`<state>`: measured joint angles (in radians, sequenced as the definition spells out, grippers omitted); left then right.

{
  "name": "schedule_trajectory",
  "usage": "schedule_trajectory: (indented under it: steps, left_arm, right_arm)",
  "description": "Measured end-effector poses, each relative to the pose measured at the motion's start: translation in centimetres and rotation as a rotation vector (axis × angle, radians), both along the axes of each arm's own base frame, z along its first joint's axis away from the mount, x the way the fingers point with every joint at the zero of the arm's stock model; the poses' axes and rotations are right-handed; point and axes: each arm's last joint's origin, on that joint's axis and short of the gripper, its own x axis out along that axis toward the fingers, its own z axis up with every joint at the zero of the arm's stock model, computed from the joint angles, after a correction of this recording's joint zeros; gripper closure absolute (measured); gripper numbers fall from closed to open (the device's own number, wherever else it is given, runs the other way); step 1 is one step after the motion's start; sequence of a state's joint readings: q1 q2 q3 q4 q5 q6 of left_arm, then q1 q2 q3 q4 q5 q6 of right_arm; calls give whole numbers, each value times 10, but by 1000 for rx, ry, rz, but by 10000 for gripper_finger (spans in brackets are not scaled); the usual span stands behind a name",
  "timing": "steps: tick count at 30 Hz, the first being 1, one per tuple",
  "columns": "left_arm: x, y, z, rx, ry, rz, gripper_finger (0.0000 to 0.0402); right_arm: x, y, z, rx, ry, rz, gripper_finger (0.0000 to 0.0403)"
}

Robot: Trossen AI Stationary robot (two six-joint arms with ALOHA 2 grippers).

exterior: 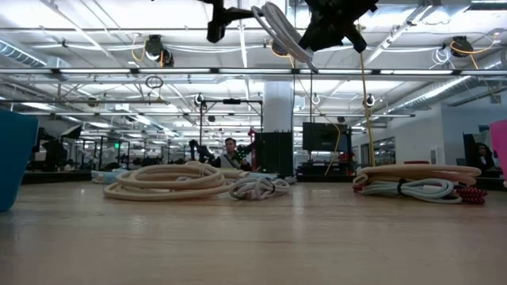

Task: Pick & Place USB Port
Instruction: Put the white HDMI cable into the blue bin

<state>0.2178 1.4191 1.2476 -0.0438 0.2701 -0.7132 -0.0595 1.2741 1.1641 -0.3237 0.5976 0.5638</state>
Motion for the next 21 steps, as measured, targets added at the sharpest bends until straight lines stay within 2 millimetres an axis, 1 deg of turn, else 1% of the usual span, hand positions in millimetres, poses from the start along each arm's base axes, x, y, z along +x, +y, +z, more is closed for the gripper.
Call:
schedule_trajectory:
  steps: [6, 10, 13, 19, 21]
  left_arm:
    - [2, 0, -2, -8, 11, 5, 158]
    - [6, 2, -9, -15, 35, 28, 158]
    - [9, 5, -8, -3, 14, 69, 158]
    - [11, 12, -13, -33, 26, 121, 158]
    - [12, 14, -15, -41, 31, 121, 165]
  right_arm:
    - [0, 0, 1, 0, -6, 1, 372]
    - [1, 0, 1, 9, -9, 16, 372]
    - [1, 0, 1, 13, -12, 19, 372]
    - [1, 0, 1, 11, -12, 18, 372]
    - [1, 0, 1, 11, -12, 18, 372]
